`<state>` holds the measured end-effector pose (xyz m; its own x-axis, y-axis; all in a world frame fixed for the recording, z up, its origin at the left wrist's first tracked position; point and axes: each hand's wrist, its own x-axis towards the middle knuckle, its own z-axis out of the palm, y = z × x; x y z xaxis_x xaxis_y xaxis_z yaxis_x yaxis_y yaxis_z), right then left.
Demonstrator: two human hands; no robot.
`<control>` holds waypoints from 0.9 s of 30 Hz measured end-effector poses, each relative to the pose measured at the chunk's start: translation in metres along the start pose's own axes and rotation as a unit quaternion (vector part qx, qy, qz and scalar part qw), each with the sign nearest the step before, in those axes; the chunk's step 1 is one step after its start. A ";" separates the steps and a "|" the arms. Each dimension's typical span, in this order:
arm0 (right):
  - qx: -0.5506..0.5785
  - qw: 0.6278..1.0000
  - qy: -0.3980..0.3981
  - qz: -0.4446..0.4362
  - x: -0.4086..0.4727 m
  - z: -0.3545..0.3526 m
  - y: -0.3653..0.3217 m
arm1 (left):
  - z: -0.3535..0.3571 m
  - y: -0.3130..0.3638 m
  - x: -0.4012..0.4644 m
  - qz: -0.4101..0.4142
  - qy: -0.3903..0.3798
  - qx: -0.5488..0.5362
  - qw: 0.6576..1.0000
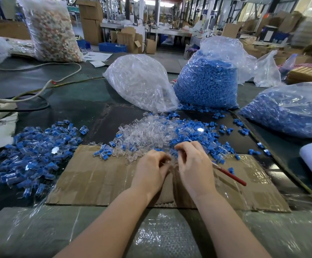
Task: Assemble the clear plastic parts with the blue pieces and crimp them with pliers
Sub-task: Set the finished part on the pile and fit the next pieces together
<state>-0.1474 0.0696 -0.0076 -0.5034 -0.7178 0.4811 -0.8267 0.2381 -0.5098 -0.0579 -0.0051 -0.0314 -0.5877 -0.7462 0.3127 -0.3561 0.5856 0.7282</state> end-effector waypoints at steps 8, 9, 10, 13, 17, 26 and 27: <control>0.046 0.999 -0.008 0.025 -0.001 0.024 -0.010 | -0.012 -0.015 0.010 -0.100 0.029 -0.116 0.988; 0.045 0.999 -0.007 0.024 -0.003 0.027 -0.010 | -0.012 -0.016 0.010 -0.103 0.030 -0.127 0.986; 0.044 0.999 -0.003 0.024 -0.005 0.029 -0.008 | -0.012 -0.016 0.009 -0.108 0.033 -0.138 0.984; 0.036 0.999 0.022 0.027 -0.009 0.031 -0.005 | -0.010 -0.018 0.007 -0.119 0.061 -0.173 0.976; 0.027 0.999 0.041 0.014 -0.012 0.032 -0.004 | -0.010 -0.022 0.004 -0.098 0.073 -0.191 0.974; 0.044 0.998 0.034 0.012 -0.015 0.033 -0.004 | -0.011 -0.018 -0.001 -0.074 0.081 -0.191 0.975; 0.045 0.998 0.032 0.011 -0.015 0.033 -0.005 | -0.012 -0.019 -0.002 -0.070 0.089 -0.183 0.977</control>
<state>-0.1277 0.0578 -0.0357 -0.5396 -0.6681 0.5123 -0.7902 0.1920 -0.5820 -0.0415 -0.0185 -0.0381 -0.4053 -0.8729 0.2716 -0.1214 0.3459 0.9304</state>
